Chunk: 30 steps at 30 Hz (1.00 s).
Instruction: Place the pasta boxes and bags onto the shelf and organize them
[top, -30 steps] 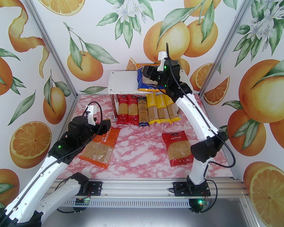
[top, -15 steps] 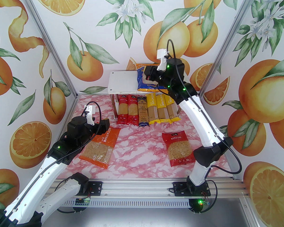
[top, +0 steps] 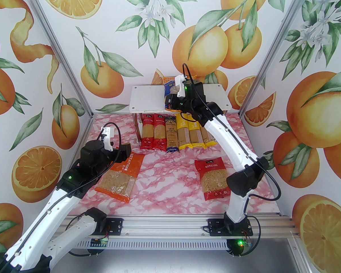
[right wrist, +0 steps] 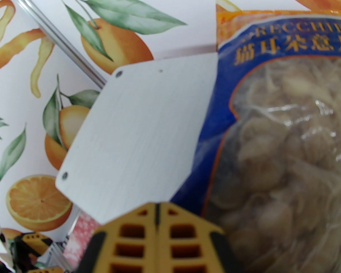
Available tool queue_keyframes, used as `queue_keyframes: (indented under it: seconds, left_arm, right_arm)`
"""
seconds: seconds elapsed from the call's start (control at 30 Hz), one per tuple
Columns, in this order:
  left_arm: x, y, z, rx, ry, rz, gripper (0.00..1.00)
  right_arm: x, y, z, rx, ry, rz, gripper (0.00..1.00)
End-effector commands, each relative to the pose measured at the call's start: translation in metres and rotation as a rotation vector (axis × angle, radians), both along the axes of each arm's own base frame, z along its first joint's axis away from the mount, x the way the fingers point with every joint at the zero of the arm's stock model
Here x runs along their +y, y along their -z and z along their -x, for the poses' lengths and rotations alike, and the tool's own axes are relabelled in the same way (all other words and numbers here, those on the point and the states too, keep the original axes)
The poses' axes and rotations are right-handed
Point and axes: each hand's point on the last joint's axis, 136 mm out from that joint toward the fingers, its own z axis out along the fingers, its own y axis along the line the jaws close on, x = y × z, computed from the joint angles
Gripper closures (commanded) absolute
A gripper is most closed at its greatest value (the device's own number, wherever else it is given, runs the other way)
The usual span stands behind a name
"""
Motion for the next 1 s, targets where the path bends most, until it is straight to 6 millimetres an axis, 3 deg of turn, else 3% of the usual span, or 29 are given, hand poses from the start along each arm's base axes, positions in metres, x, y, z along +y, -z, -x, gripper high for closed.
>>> queue_keyframes:
  seconds: [0.0, 0.13, 0.23, 0.33, 0.4, 0.53, 0.67, 0.83, 0.97]
  left_arm:
    - [0.002, 0.001, 0.003, 0.006, -0.003, 0.011, 0.18]
    - [0.001, 0.000, 0.003, 0.003, 0.003, 0.017, 0.18]
    - [0.001, -0.001, 0.005, 0.002, 0.008, 0.015, 0.18]
    - [0.002, 0.001, 0.010, 0.006, 0.015, 0.005, 0.18]
    - [0.004, 0.004, 0.014, 0.009, 0.019, -0.002, 0.19]
    - [0.004, 0.020, 0.022, 0.037, 0.027, 0.006, 0.18]
    - [0.000, 0.042, 0.025, 0.086, 0.040, 0.023, 0.20]
    - [-0.006, 0.050, 0.030, 0.098, 0.078, 0.047, 0.20]
    - [-0.009, 0.050, 0.030, 0.096, 0.093, 0.051, 0.17]
  right_arm:
    - [0.008, -0.015, 0.009, -0.017, -0.089, -0.077, 1.00]
    - [0.005, -0.086, 0.019, -0.179, -0.160, -0.258, 0.93]
    - [-0.004, -0.134, 0.038, -0.290, -0.184, -0.294, 0.86]
    - [-0.021, -0.155, 0.064, -0.337, -0.166, -0.237, 0.76]
    - [-0.040, -0.148, 0.078, -0.323, -0.104, -0.156, 0.70]
    - [-0.090, -0.095, 0.114, -0.227, 0.052, 0.065, 0.45]
    - [-0.146, -0.006, 0.159, -0.043, 0.218, 0.255, 0.29]
    - [-0.210, 0.090, 0.224, 0.215, 0.392, 0.375, 0.24]
    - [-0.232, 0.153, 0.264, 0.400, 0.444, 0.400, 0.16]
